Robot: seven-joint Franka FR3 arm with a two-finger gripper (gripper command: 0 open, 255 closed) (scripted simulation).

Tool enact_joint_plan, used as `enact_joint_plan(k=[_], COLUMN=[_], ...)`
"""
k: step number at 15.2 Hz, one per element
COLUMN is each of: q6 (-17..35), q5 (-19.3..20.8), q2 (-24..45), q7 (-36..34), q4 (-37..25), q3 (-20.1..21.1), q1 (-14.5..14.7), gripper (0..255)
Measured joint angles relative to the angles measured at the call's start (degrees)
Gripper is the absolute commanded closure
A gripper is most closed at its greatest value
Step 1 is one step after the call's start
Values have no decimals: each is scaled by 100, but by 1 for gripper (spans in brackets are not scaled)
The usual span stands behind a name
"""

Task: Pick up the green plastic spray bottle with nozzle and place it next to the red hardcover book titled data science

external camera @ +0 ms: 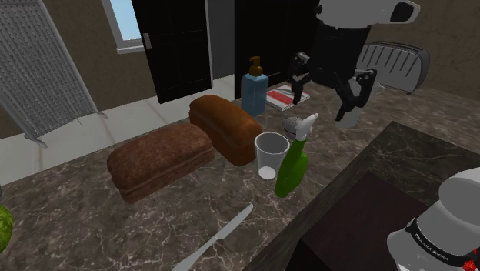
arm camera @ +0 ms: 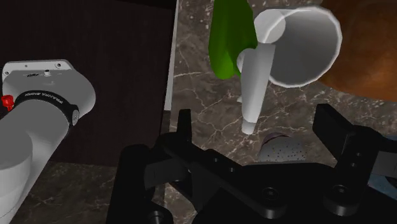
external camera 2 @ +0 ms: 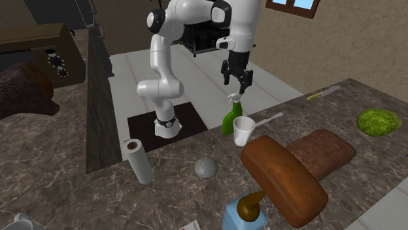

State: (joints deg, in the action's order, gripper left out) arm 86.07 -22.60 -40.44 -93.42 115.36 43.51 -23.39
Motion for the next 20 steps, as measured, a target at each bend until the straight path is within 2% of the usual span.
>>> enact_joint_plan(k=[6, 14, 15, 20], q6=[383, 550, 550, 550], q5=[-130, -186, -186, -186], q2=[28, -40, -40, -40], q7=[-266, -236, -236, -236], q4=[274, 504, 504, 503], q3=[287, 314, 314, 314], q1=[-111, -71, -71, -71], gripper=[0, 0, 255, 255])
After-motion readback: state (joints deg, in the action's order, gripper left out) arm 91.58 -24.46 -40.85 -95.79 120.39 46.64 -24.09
